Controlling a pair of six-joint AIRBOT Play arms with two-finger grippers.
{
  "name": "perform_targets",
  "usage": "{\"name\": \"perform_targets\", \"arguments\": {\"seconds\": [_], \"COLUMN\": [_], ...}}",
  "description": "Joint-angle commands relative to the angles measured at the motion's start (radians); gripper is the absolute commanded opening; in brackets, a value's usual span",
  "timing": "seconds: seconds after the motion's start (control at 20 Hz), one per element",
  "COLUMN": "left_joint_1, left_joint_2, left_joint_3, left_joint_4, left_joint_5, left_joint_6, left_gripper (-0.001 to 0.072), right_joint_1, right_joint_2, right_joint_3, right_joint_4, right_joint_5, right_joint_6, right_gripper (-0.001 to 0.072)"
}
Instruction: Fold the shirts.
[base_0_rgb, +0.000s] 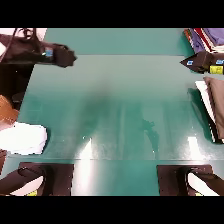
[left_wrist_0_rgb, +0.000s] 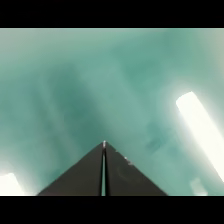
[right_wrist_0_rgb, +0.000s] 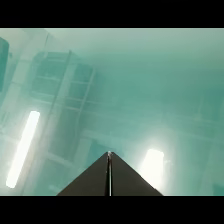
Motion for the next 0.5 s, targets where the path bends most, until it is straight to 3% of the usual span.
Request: {"name": "perform_targets", "arguments": {"seconds": [0.0,0.15,0.2,0.25,0.3,0.45], "left_joint_1": [0.08,0.185,0.216,0.244,0.27,0.339], "left_joint_2": [0.108,0.278,0.316,0.338,0.347,0.346], "left_joint_3": [-0.045,-0.223,-0.294,-0.362,-0.43,-0.651], "left_joint_4": [0.238,0.375,0.402,0.42,0.438,0.452], "left_joint_5": [-0.216,-0.316,-0.36,-0.391,-0.406,-0.378], "left_joint_6": [-0.039,-0.042,-0.042,-0.045,-0.064,-0.07], "left_gripper": [0.0027,0.0029,0.0151,0.0506,0.0676,0.0673], "right_joint_1": [0.001,0.001,0.001,0.001,0.001,0.001], "right_joint_2": [0.0,0.0,0.0,0.0,0.0,0.0], "right_joint_3": [0.001,0.001,0.001,0.001,0.001,0.001], "right_joint_4": [0.0,0.0,0.0,0.0,0.0,0.0], "right_joint_5": [0.001,0.0,0.0,0.0,0.0,0.0], "right_joint_6": [0.0,0.0,0.0,0.0,0.0,0.0], "right_gripper": [0.0018,0.0018,0.0018,0.0018,0.0018,0.0018]}}
